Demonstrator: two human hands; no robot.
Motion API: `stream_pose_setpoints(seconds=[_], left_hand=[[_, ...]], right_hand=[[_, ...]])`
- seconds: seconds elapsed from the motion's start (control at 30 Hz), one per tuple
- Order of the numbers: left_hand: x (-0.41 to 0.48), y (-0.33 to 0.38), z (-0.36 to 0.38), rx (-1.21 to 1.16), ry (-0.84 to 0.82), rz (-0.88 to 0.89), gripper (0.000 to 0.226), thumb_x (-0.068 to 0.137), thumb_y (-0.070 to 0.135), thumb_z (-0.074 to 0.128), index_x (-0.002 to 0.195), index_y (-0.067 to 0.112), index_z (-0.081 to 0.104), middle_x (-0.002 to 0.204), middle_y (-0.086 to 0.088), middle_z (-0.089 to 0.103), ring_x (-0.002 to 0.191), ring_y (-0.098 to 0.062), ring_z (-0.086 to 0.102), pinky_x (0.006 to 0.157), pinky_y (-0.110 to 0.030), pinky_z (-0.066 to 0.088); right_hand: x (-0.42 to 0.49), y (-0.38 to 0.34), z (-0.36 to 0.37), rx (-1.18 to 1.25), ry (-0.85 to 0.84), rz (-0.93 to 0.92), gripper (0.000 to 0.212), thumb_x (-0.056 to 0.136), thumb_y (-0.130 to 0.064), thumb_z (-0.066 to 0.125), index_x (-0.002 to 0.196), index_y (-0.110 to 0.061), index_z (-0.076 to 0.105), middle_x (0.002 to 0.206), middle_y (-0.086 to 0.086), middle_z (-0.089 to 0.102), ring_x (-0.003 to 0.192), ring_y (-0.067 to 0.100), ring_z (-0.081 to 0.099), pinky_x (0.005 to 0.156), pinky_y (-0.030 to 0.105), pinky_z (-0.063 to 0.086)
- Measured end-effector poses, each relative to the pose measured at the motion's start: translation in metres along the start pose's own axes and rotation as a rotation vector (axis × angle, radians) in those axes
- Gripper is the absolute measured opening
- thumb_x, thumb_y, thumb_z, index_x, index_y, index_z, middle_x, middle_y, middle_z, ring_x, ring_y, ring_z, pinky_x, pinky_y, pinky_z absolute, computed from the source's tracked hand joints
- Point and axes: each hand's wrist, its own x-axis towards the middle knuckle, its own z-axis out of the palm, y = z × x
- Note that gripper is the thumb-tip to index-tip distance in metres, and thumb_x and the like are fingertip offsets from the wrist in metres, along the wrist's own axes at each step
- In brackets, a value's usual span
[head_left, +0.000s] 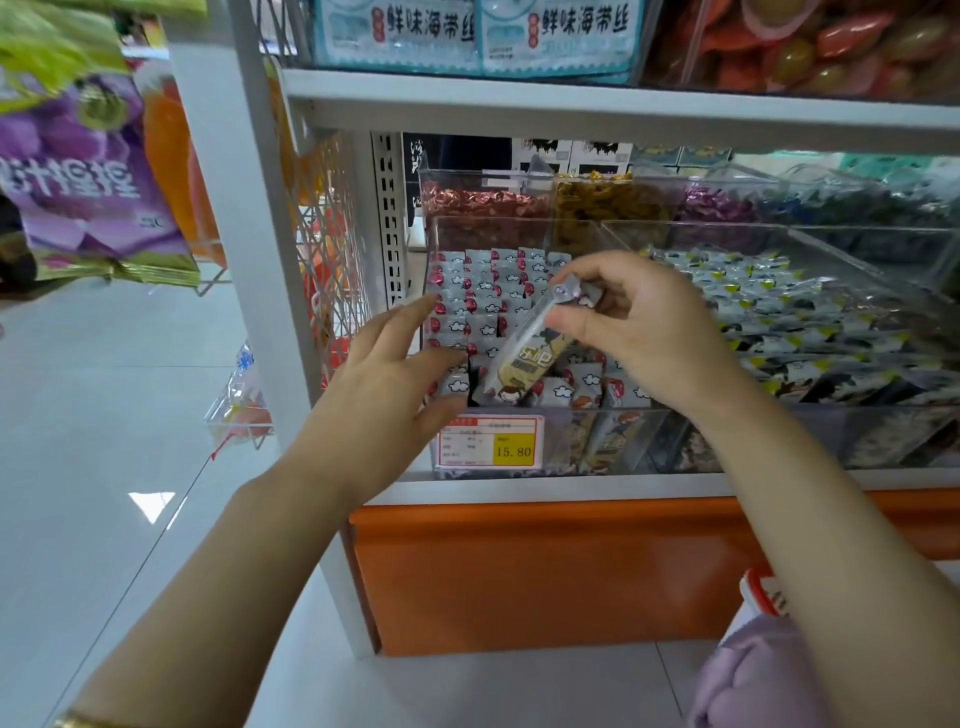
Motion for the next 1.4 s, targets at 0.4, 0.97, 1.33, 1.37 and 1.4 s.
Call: stream_pose_setpoints(seconds=[0.4,0.97,1.33,1.37,1.4], left_hand=[[0.002,-0.002,-0.001,-0.052,-0.004,-0.010,0.052,0.085,0.034,0.062,0.134,0.020,0.048,0.155,0.002,0.020,0.139,-0.023,0.017,0.111,-0.040,0.021],[0.006,0.003,-0.006,-0.109,0.039,-0.042,0.051,0.087,0.033,0.060,0.136,0.025,0.046,0.153,0.006,0.025,0.137,-0.017,0.016,0.110,-0.036,0.019],[0.004,0.016,-0.013,-0.202,0.233,-0.093,0.064,0.083,0.054,0.035,0.126,0.012,0.057,0.109,0.002,0.042,0.108,-0.011,0.033,0.088,-0.013,0.019],[0.003,0.019,-0.013,-0.236,0.221,-0.110,0.065,0.083,0.055,0.030,0.123,0.013,0.059,0.106,0.003,0.041,0.105,-0.009,0.032,0.085,-0.013,0.021],[0.004,0.020,-0.013,-0.273,0.209,-0.118,0.057,0.085,0.052,0.029,0.114,0.016,0.063,0.101,0.002,0.042,0.100,-0.008,0.033,0.080,-0.013,0.023]], right_hand=[[-0.006,-0.007,0.049,-0.576,-0.263,-0.266,0.020,0.091,-0.039,0.054,0.102,-0.030,0.068,0.093,-0.012,0.057,0.097,0.011,0.038,0.080,0.033,0.020],[0.025,0.001,0.042,-0.491,-0.200,-0.160,0.008,0.084,-0.030,0.066,0.083,-0.023,0.068,0.082,-0.013,0.049,0.086,0.010,0.039,0.075,0.028,0.030],[-0.008,-0.004,0.007,0.665,0.270,0.222,0.015,0.095,-0.006,0.049,0.083,-0.008,0.056,0.071,0.002,0.065,0.055,0.009,0.062,0.052,0.022,0.053],[-0.010,-0.005,0.008,0.766,0.260,0.273,0.015,0.095,-0.005,0.048,0.083,-0.006,0.057,0.069,0.002,0.064,0.055,0.009,0.062,0.052,0.021,0.052],[-0.013,-0.006,0.010,0.851,0.246,0.319,0.016,0.095,-0.005,0.048,0.083,-0.005,0.058,0.068,0.003,0.064,0.056,0.009,0.062,0.053,0.021,0.052]])
